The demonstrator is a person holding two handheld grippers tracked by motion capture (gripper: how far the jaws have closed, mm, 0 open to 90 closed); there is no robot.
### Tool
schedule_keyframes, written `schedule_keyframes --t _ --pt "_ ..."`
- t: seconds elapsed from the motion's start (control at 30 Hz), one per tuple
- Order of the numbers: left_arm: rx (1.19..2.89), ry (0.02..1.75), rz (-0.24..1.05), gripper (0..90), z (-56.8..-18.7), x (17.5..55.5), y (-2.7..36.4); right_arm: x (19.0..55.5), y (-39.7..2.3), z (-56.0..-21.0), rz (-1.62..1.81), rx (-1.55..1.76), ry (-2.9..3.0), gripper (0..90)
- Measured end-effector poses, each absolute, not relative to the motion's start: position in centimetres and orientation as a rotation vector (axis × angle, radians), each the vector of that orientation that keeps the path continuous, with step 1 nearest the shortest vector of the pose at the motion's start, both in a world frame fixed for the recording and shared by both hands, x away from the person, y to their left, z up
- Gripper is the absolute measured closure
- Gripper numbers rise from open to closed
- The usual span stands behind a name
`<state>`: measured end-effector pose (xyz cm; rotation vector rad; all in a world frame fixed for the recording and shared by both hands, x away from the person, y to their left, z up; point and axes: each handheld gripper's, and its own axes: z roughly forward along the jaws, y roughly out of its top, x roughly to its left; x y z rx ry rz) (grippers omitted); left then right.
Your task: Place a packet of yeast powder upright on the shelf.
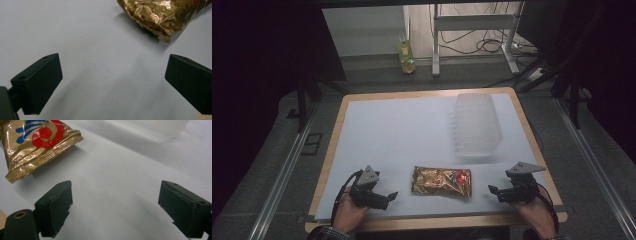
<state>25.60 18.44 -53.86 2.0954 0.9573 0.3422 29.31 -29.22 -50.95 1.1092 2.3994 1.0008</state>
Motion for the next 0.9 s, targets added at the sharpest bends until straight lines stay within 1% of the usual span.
schedule_keyframes --t 0.23,0.67,0.9 --pt "2.118 0.956 0.344 1.4 -53.98 25.58 18.19 29.39 -29.26 -50.98 1.001 1.097 2.406 12.2" --pt "2.099 0.958 0.317 1.6 -53.94 25.59 18.09 29.29 -29.1 -50.92 0.989 1.067 2.404 12.1" --pt "2.132 0.95 0.298 2.8 -53.95 25.58 17.89 29.26 -29.04 -50.94 0.974 1.062 2.408 12.1"
